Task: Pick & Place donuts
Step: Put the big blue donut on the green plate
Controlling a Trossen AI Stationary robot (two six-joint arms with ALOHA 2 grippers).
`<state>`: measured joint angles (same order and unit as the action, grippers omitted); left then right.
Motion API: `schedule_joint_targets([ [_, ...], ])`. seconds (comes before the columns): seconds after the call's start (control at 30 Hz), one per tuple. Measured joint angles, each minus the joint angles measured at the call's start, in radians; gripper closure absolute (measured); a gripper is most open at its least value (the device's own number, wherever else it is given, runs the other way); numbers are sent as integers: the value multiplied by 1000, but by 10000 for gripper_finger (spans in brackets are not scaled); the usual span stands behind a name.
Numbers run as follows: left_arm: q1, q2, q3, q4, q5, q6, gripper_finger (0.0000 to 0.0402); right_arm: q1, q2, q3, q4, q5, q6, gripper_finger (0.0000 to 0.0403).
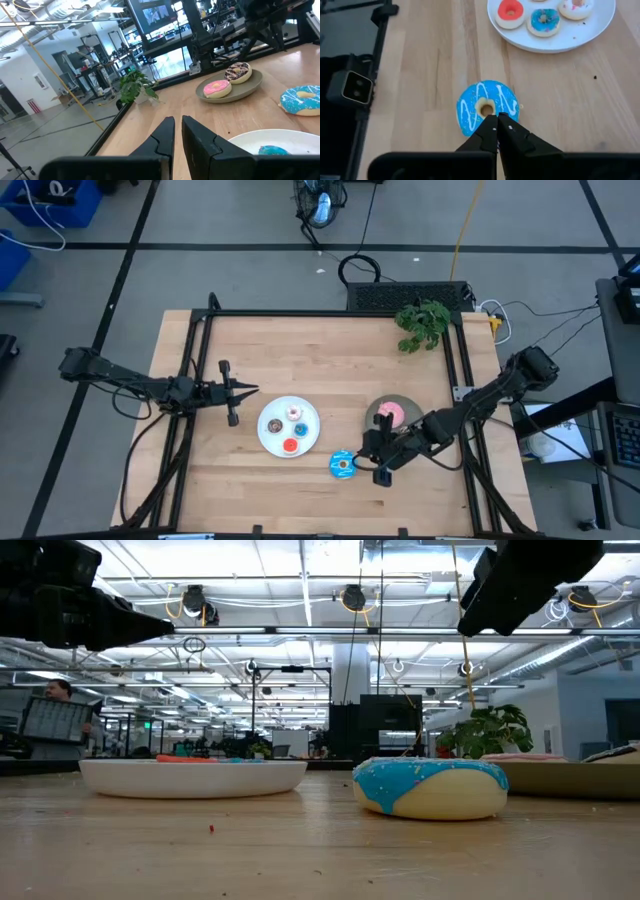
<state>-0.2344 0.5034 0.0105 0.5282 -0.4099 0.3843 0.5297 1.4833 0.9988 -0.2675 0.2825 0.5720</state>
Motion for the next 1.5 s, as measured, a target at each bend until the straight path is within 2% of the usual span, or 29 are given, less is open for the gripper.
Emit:
schedule_joint_targets([
  [0.63,0,0,0,0,0,2,360,-1,0,-20,8,5,-46,401],
  [0.73,0,0,0,0,0,2,360,-2,1,-18,16,54,-54,402],
  [1.1,0,0,0,1,-1,2,360,-71,120,126,-25,-26,-174,403],
  [1.37,0,0,0,0,-1,2,360,-92,308,395,-350,-51,-217,403],
  [1.5,0,0,0,-1,-1,2,360,-92,376,452,-370,-52,-262,390],
])
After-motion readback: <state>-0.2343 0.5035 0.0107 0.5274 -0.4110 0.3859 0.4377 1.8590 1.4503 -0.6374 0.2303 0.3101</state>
